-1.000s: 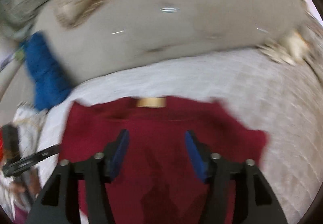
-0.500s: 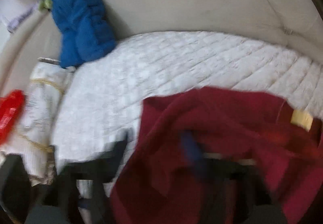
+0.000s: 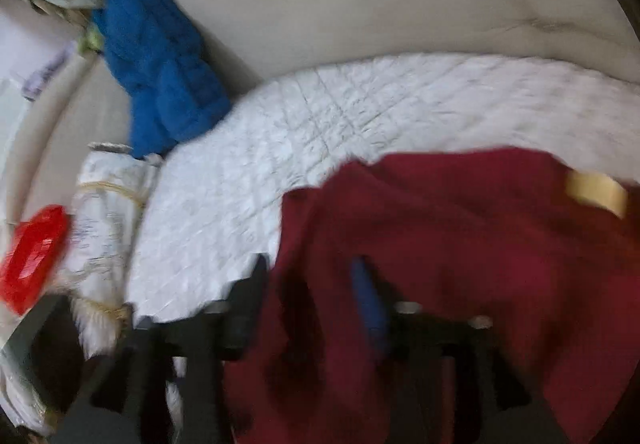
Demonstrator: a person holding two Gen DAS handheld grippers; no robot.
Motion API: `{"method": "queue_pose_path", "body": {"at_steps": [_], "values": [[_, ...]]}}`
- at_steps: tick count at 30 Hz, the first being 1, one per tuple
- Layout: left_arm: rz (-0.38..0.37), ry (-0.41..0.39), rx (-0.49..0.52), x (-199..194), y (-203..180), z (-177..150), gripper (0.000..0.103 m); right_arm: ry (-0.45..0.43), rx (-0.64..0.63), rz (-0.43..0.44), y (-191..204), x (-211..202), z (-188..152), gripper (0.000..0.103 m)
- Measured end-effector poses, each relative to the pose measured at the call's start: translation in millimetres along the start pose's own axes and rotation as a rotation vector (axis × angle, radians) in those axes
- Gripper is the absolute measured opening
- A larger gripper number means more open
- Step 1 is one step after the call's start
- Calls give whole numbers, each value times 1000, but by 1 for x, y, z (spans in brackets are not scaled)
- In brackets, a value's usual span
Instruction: Fold small clothes
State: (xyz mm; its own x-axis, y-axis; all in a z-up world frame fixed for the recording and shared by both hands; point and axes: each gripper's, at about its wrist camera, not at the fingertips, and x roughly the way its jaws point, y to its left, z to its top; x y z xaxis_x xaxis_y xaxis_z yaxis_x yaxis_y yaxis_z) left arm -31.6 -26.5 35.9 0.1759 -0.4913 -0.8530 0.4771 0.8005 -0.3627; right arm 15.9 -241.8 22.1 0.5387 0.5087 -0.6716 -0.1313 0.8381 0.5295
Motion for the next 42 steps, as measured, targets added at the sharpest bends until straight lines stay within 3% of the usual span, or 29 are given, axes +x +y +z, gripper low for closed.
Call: {"method": "queue_pose_path", "body": {"at_steps": [2,4,6,7,10,14,18,20,21,22,27,29,32,35,38,40,42], "values": [[13,-8,5,-1,-3,2,15,-80,-19,-86,-10,-48,-14,66],[27,-14,13,-1,-7,2,15,-158,-4,-249,-32,-97,-28,73],[40,-19,18,1,-12,1,15,-189,47,-400,-60,-132,-38,73],[42,-19,17,1,-15,0,15,-181,82,-428,-73,-144,-44,73],[44,-19,10,3,-17,-1,15,-175,157,-383,-93,-171,-74,73],[37,-16,7,4,-14,-7,15,-134,155,-370,-98,-184,-121,73],[5,-4,17,6,-17,-9,16,-118,153,-275,-96,-190,-161,71],[7,0,14,9,-17,-8,16,-130,140,-230,-93,-182,-166,62],[4,2,10,10,-17,-7,16,-115,115,-237,-91,-173,-167,38],[2,6,-5,11,-15,-6,16,-94,92,-271,-89,-168,-167,5],[-4,-7,-18,5,-9,-11,16,-127,-14,-343,-73,-201,-166,6],[0,-6,-13,5,-10,-9,15,-126,7,-359,-80,-212,-167,6],[6,9,-11,6,-8,-11,15,-41,33,-404,-99,-191,-174,6],[12,3,-8,1,-6,-13,15,-4,72,-385,-105,-185,-184,7],[42,-52,5,-12,-9,-10,15,-9,113,-392,-101,-199,-173,18],[49,-88,2,-18,-10,-6,15,-60,82,-418,-89,-209,-159,34],[23,-125,-15,-22,-11,-1,17,-115,36,-444,-79,-211,-141,43]]}}
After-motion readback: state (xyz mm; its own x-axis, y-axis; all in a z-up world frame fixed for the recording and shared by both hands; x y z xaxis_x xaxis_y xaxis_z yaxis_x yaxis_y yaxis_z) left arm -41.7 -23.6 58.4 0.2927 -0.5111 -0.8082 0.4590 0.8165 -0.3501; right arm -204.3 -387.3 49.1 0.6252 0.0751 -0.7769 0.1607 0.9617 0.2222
